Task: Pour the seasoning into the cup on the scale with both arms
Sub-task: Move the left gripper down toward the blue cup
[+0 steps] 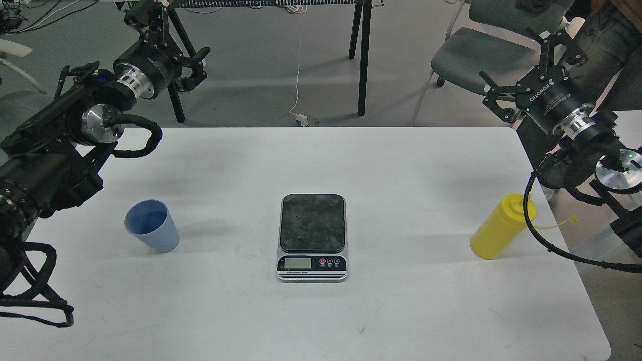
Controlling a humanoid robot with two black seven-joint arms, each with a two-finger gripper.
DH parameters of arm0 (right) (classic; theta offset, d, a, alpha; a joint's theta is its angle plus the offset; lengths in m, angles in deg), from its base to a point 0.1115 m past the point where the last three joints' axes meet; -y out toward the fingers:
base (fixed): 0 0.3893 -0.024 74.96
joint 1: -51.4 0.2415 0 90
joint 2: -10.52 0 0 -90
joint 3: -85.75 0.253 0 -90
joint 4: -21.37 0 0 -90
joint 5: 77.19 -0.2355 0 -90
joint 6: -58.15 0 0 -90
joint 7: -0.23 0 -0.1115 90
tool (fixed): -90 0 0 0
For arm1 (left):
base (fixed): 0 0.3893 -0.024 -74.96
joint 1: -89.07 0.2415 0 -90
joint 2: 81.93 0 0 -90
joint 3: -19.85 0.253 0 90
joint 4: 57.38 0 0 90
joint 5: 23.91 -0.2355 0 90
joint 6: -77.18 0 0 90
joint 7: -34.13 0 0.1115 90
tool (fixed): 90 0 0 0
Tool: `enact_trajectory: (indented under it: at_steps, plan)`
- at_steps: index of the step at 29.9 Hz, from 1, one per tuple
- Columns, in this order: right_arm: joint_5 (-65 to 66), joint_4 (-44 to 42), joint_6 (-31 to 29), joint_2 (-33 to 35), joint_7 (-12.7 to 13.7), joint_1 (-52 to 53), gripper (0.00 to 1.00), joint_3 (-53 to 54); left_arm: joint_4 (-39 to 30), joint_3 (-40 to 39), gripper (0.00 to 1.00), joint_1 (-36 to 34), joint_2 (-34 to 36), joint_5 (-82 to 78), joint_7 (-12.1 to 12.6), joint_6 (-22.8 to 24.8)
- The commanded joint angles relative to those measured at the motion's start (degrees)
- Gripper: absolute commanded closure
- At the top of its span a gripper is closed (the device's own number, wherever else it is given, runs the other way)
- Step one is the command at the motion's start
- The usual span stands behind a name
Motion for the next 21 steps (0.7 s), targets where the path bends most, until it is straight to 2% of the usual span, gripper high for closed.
enact_trajectory:
  at_steps: [1, 4, 6, 13, 16, 21]
  plan:
    - [0.09, 0.09, 0.0, -0.11, 0.0, -0.03, 0.0, -0.02, -0.39, 0.05, 0.01, -0.08, 0.03, -0.09, -0.26, -0.61]
    - [0.09, 0.01, 0.0, -0.11, 0.0, -0.03, 0.0, -0.02, -0.39, 0.84, 0.02, -0.08, 0.02, -0.7, -3.5, -1.84]
    - [0.09, 0.01, 0.0, -0.02, 0.0, -0.03, 0.0, -0.02, -0.4, 0.84, 0.01, -0.08, 0.2, -0.88, -4.3, -1.15]
    - [0.09, 0.1, 0.0, 0.07, 0.0, -0.12, 0.0, -0.02, -0.22, 0.49, 0.0, -0.61, 1.52, -0.87, -4.56, -0.26]
    - [0.09, 0.18, 0.0, 0.33, 0.0, -0.21, 0.0, -0.02, -0.92, 1.02, 0.0, -0.26, 2.92, -1.49, -5.44, 2.01]
    - [0.09, 0.18, 0.0, 0.6, 0.0, -0.47, 0.0, -0.02, -3.99, 7.78, 0.0, -1.14, 9.24, -13.33, -6.59, 5.94]
